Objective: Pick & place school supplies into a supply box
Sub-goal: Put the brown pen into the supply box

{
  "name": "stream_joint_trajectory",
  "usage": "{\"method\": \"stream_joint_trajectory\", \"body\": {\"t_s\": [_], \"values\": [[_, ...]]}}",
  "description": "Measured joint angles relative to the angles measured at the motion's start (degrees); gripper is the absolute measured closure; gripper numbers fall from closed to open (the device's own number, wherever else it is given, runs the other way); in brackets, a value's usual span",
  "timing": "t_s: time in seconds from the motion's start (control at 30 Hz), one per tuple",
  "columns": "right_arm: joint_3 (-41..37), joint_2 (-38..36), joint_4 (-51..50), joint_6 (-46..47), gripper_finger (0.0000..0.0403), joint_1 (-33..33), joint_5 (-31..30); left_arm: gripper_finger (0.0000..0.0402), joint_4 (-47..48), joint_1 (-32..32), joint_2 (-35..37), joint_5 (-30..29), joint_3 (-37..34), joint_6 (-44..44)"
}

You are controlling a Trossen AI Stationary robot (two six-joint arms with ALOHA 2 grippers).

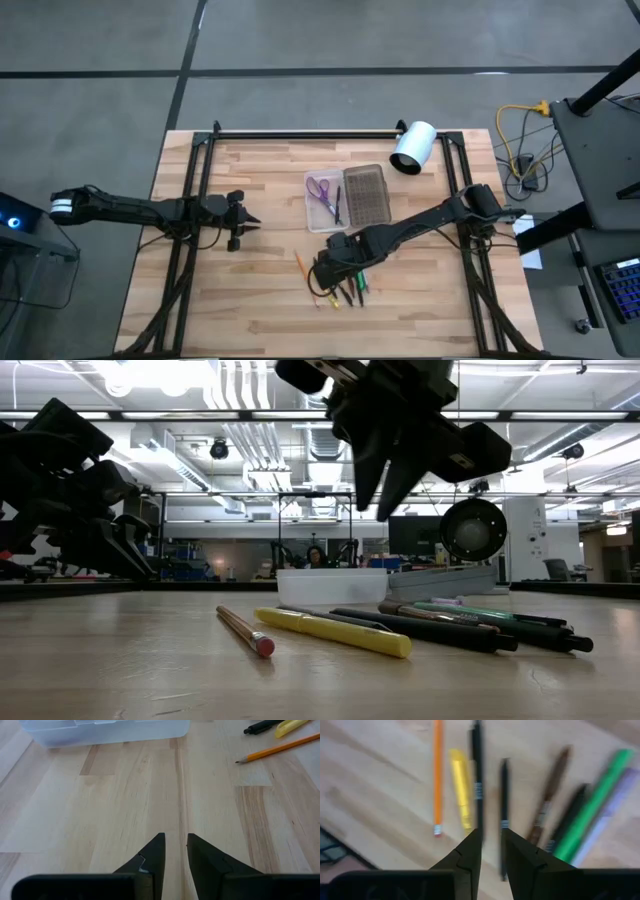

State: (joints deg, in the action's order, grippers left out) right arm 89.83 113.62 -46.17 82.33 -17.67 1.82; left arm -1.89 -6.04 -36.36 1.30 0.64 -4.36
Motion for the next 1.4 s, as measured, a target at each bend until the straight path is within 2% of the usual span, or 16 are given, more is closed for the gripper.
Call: {"method": "stream_joint_trajectory", "body": {"t_s": [0.27,0.5,0.7,1.13,1.27,1.4], "values": [[-0.1,0.1,-2.3,-5.0,0.0322,2.4,-0.1,0.0335,0.0,0.0,0.0,0.0,0.0,0.0],[-0.5,0.2,-6.1,-5.6,0.0326,4.4,-0.3,0.0335,0.0,0.0,0.0,0.0,0.0,0.0],[-1.5,0.3,-5.9,-6.0,0.0335,5.4,-0.4,0.0335,0.0,0.0,0.0,0.0,0.0,0.0],[-3.0,0.4,-5.1,-5.9,0.0321,5.5,-0.5,0.0335,0.0,0.0,0.0,0.0,0.0,0.0],[-3.0,2.2,-3.3,-6.6,0.0328,5.5,-0.4,0.0335,0.0,0.0,0.0,0.0,0.0,0.0],[-3.0,5.2,-1.6,-11.3,0.0334,5.9,2.1,0.0335,0.0,0.0,0.0,0.0,0.0,0.0]]}}
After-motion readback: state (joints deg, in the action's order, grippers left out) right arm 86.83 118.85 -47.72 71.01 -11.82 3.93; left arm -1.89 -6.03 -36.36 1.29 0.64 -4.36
